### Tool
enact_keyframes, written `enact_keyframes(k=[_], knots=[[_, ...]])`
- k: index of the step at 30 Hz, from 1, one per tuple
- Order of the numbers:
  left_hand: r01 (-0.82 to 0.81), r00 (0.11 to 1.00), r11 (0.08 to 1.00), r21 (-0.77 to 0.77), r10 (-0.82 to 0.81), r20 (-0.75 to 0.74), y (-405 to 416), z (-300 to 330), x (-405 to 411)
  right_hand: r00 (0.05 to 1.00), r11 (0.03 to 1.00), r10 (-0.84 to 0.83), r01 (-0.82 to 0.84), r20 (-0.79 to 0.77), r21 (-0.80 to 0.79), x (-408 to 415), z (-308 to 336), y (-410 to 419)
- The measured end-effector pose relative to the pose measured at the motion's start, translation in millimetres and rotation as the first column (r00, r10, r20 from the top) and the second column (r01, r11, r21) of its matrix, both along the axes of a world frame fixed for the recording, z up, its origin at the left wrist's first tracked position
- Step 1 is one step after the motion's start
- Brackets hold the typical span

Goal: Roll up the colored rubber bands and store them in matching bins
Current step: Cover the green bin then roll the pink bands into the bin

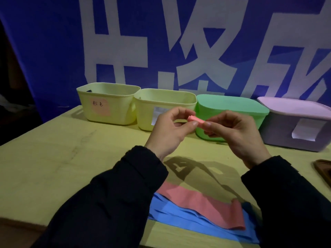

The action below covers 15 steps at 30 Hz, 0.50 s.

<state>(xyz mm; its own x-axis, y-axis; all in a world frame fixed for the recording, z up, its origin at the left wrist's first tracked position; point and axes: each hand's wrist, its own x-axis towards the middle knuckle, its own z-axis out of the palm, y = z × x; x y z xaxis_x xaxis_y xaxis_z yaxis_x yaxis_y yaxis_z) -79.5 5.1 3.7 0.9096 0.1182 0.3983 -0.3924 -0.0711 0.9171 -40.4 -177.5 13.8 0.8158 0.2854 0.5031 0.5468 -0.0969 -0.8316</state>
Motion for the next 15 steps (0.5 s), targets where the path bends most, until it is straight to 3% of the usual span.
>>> enact_keyframes(k=[5,10,15], knots=[[-0.060,0.998,0.988,0.143,0.064,-0.023,42.6,11.7,-7.7,0.998,0.988,0.061,-0.058,0.014,-0.145,2.5,16.5,37.8],[-0.149,0.988,0.989,0.001,0.149,-0.034,85.5,8.0,-16.6,0.991,0.958,0.129,-0.119,0.021,-0.259,11.2,22.9,88.8],[-0.308,0.951,0.951,-0.007,0.308,-0.023,131.6,9.2,-15.3,0.986,0.939,0.163,-0.146,0.029,-0.312,24.8,27.9,148.6]])
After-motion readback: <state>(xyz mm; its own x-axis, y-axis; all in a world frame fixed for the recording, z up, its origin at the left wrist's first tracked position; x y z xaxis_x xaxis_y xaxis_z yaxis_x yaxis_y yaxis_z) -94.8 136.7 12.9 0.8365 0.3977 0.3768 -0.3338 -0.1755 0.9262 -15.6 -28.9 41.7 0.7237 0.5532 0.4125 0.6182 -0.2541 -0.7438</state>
